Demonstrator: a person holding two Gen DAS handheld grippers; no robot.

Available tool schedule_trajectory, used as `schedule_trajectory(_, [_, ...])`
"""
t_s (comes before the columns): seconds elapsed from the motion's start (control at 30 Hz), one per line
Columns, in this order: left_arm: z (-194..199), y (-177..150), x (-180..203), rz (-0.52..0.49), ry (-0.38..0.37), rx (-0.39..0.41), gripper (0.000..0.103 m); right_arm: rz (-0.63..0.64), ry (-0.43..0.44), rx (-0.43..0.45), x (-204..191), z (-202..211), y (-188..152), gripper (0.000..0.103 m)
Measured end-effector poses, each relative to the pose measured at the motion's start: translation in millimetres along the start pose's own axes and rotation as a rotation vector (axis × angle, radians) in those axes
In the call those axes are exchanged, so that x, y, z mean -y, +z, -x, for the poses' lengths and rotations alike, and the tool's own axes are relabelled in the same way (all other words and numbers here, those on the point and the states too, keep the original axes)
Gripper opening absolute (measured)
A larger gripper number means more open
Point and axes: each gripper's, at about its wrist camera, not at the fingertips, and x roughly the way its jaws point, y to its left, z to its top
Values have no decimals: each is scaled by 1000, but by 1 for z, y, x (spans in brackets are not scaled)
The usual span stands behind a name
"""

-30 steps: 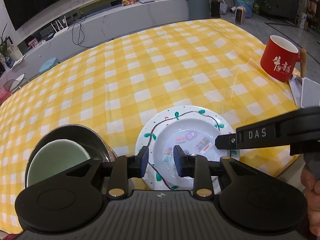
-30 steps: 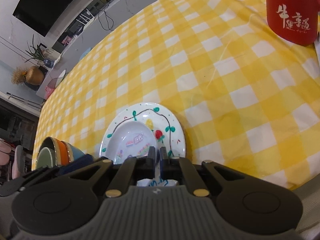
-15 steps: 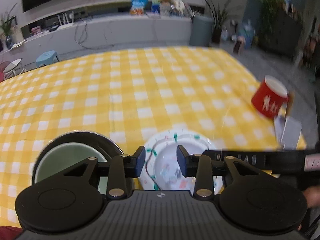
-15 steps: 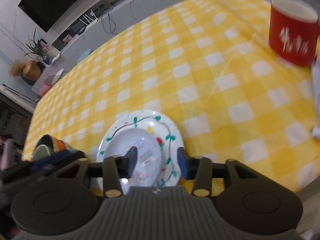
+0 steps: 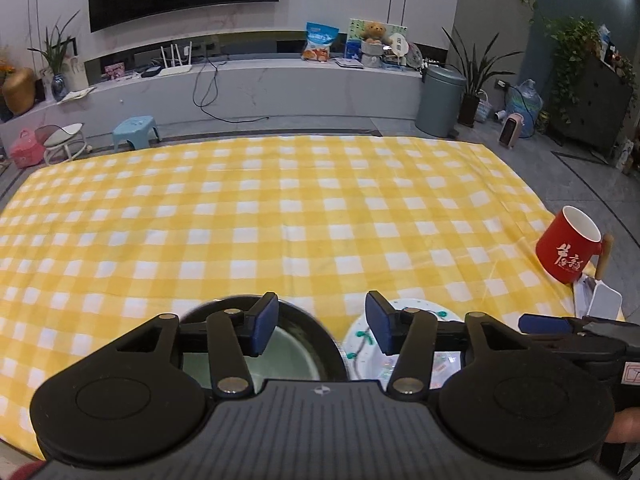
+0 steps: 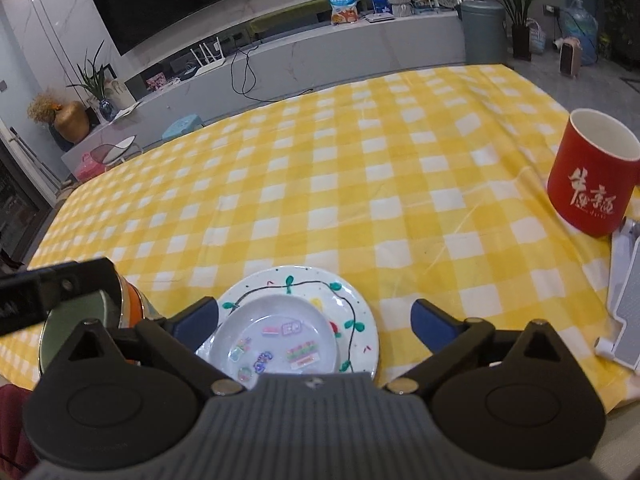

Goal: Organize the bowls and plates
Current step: 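Move the left gripper to the steel bowl stack rim and close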

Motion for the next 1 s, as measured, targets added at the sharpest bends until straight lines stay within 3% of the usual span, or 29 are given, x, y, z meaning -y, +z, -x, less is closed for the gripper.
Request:
schedule_trajectory(0.13, [5, 3, -17, 46, 10, -1, 61, -10, 38, 3, -10, 6, 0, 100])
schedule_trajectory(0.33, [5, 7, -53, 111, 8, -61, 61, -49, 185, -31, -38, 13, 6, 100])
schedule_trajectory(0.43, [-3, 4, -71, 126, 15, -123, 61, -36, 252, -54, -57, 14, 5, 100])
schedule_trajectory(0.53, [-12, -3, -89, 140, -8, -192, 61, 19, 260, -72, -78, 11, 2, 100])
schedule_trajectory(0.7, [-19, -14, -101, 116, -98, -237, 61, 55, 324, -130, -99, -1, -3, 84])
schedule_trajectory(0.77, [-25, -16, -103, 134, -128, -264, 61, 63, 307, -165, -106, -9, -5, 77])
schedule_trajectory(0.87, [-31, -19, -106, 152, -117, -286, 62, 74, 268, -205, -111, -20, -9, 63])
schedule_trajectory(1.0, [-43, -24, -115, 183, -111, -327, 62, 93, 248, -226, -115, -28, -13, 58])
